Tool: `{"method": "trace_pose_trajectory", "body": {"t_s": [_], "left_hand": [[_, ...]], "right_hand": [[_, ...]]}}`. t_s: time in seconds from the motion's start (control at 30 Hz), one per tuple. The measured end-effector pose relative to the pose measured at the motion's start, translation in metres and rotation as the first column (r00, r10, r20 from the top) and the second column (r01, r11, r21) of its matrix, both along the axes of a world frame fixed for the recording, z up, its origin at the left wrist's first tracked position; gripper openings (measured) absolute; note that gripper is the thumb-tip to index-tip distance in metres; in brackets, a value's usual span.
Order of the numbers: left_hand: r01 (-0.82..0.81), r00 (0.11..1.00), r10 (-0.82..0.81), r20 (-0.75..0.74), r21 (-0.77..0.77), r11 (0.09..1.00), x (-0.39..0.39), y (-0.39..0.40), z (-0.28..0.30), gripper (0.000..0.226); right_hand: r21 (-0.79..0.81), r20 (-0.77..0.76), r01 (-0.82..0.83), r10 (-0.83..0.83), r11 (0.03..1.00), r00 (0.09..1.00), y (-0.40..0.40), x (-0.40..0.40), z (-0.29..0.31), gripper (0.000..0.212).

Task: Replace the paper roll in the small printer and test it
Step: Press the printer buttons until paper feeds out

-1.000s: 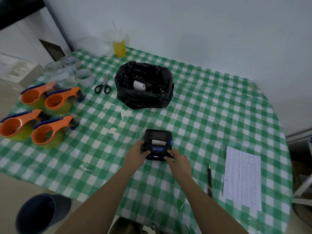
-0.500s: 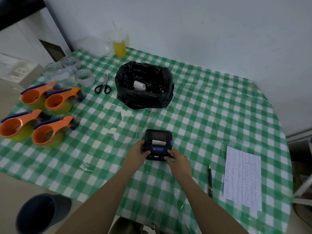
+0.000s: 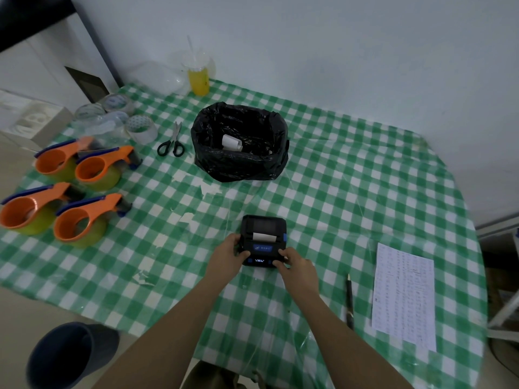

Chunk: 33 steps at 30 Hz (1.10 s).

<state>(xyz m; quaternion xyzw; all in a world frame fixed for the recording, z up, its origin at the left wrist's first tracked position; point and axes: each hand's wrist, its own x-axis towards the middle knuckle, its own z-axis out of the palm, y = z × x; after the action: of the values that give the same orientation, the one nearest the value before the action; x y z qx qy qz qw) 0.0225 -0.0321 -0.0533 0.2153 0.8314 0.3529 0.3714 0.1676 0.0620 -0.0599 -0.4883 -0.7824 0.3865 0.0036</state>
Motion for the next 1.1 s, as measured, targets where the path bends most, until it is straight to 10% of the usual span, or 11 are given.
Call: {"method": "trace_pose_trajectory", "body": {"t_s": [1.1], "left_hand": [[0.002,1.000,-0.002,0.023,-0.002,1.000,-0.0017,0.0000,-0.0014,0.044]], "right_hand": [[-0.016,0.000,0.000,0.000,1.000,1.000,0.0035,-0.0007,-0.0024,0.031]]}}
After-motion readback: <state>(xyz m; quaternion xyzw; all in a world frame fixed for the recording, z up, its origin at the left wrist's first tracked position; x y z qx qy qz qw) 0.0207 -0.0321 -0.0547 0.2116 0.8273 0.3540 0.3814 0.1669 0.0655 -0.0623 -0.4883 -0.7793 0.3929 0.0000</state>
